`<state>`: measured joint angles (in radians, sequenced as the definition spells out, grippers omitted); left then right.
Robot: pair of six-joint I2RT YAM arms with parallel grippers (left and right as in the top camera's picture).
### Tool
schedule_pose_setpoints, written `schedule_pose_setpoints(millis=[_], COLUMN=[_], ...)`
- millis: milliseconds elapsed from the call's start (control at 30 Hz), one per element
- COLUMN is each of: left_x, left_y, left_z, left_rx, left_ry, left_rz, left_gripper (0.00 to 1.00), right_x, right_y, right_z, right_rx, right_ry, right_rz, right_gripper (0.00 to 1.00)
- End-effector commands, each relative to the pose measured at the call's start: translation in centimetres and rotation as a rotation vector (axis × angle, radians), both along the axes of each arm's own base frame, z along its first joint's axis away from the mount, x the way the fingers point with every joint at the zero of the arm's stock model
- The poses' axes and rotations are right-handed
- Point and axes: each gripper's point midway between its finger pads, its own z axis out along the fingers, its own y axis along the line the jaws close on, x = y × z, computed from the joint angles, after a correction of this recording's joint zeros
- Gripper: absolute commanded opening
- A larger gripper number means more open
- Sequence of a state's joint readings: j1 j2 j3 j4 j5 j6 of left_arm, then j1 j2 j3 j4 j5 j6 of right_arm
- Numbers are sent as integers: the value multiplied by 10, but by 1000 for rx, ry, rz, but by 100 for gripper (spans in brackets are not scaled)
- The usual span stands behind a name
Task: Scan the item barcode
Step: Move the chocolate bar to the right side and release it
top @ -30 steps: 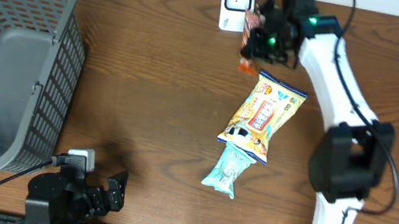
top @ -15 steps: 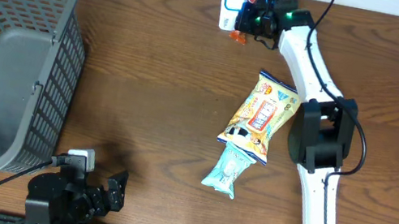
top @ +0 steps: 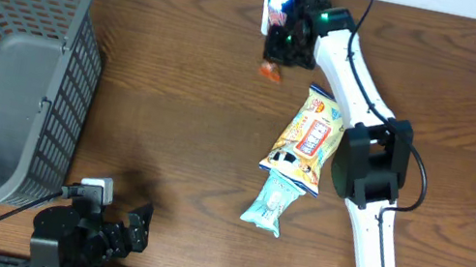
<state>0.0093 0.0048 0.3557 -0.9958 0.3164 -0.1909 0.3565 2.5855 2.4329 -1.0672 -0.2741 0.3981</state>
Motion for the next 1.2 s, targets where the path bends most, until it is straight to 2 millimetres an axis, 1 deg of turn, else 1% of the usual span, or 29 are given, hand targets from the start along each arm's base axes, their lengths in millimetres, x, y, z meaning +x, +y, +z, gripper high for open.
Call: schedule_pose_setpoints(millis=[0,33,67,100,167,233,267,333,433,533,567,633,667,767,867,900,1000,1067,1167], left_x=[-2,-2,-2,-2,-2,-2,-2,-2,-2,-2,-2,-2,-2,-2,-2,-2,-2,-2,-2], left_y=[-2,-2,-2,-2,-2,-2,-2,-2,-2,-2,-2,-2,-2,-2,-2,-2,-2,-2,-2], left_z=[-3,-3,-3,-3,-3,-3,-3,-3,-3,-3,-3,-3,-3,-3,-3,-3,-3,-3,-3], left_rx=[-15,-15,-15,-15,-15,-15,-15,-15,-15,-15,-15,-15,-15,-15,-15,-15,-15,-15,-15], left_ry=[15,15,15,15,15,16,15,15,15,15,15,15,15,15,15,15,15,15,15], left_rz=[-2,-2,-2,-3,-2,-2,-3,-2,-2,-2,-2,-2,-3,-2,-3,-2,-2,-2,-2], left_gripper=[98,98,98,98,98,98,98,98,98,98,98,98,98,98,98,98,98,98,98], right_x=[7,2,-4,-9,-22,-40,-48,-64,-79,-94,-101,-112,-120,-135,-156,-163,-182,-192,-203], right_y=[-56,-72,-97,-117,-164,-208,-227,-264,-303,-339,-354,-374,-387,-408,-420,-423,-427,-425,-429], right_z=[80,91,106,115,135,149,155,159,150,131,124,110,100,76,53,48,33,25,19], right_rx=[-71,-112,-183,-244,-404,-562,-627,-743,-816,-840,-852,-858,-859,-832,-807,-804,-779,-765,-766], right_ry=[-91,-91,-97,-101,-106,-90,-79,-39,43,127,155,202,234,300,377,391,412,432,435], right_rz=[-99,-127,-172,-212,-321,-453,-511,-607,-701,-829,-900,-1011,-1077,-1203,-1359,-1426,-1719,-1851,-1998], right_gripper=[1,1,1,1,1,1,1,1,1,1,1,1,1,2,2,2,2,2,2])
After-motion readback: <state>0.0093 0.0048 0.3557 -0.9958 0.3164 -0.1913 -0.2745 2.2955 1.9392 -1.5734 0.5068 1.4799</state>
